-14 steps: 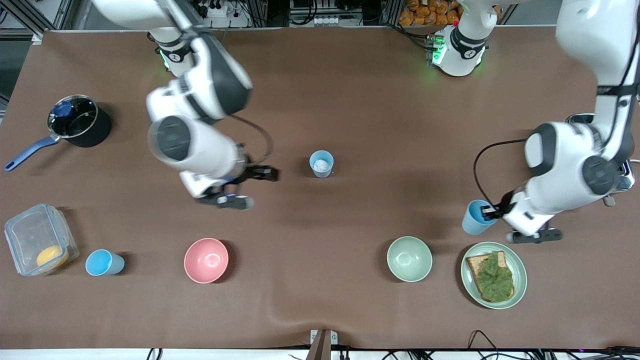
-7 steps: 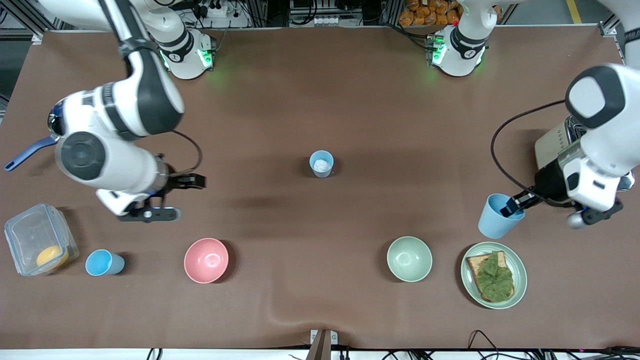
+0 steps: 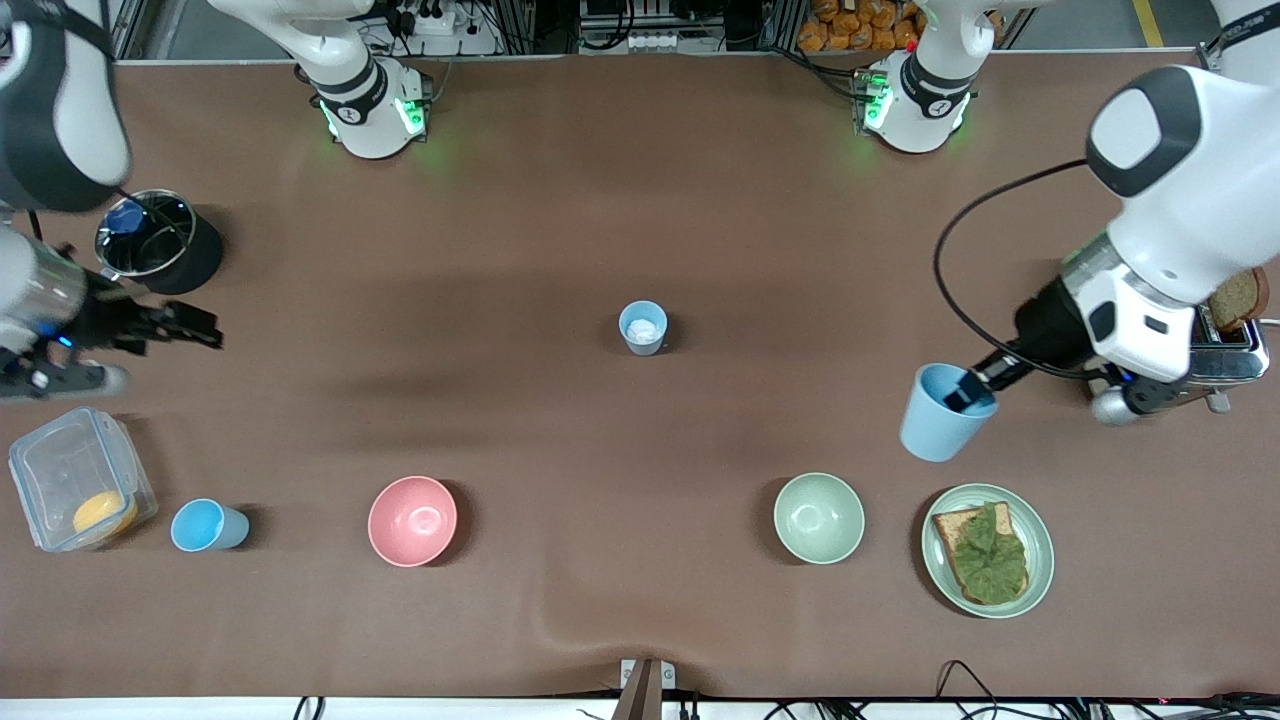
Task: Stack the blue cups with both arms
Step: 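Carry the held cup with the left gripper above the center cup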
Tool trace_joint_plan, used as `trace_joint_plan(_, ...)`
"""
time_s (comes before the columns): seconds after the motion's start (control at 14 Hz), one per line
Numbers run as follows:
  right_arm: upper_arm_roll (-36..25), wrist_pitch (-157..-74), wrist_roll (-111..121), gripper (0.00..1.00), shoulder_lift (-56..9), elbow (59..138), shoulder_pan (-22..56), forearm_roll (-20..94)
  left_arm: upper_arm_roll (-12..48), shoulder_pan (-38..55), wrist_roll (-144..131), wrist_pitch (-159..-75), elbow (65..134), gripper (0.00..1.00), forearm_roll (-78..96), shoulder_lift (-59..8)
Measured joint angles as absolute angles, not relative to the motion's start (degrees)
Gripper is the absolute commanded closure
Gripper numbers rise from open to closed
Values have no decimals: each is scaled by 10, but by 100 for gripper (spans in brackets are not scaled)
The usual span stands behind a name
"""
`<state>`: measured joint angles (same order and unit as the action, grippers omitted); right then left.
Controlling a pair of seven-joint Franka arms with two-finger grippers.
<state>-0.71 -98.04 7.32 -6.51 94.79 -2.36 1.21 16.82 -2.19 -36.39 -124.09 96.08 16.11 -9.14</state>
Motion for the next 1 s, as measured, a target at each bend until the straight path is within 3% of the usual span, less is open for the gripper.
trace_joint_plan(0.36, -10, -983, 116, 0, -5, 956, -32, 10, 211, -20, -405, -1163, 948, 100, 98, -74)
trace_joint_plan(0.64, -9, -971, 118, 0, 4, 957, -32, 10, 245, -20, -405, -1074, 946, 100, 76, -68)
trace_joint_plan(1.0, -3, -983, 118, 0, 1, 962, -30, 10, 313, -5, -447, -1048, 951, 100, 62, -70)
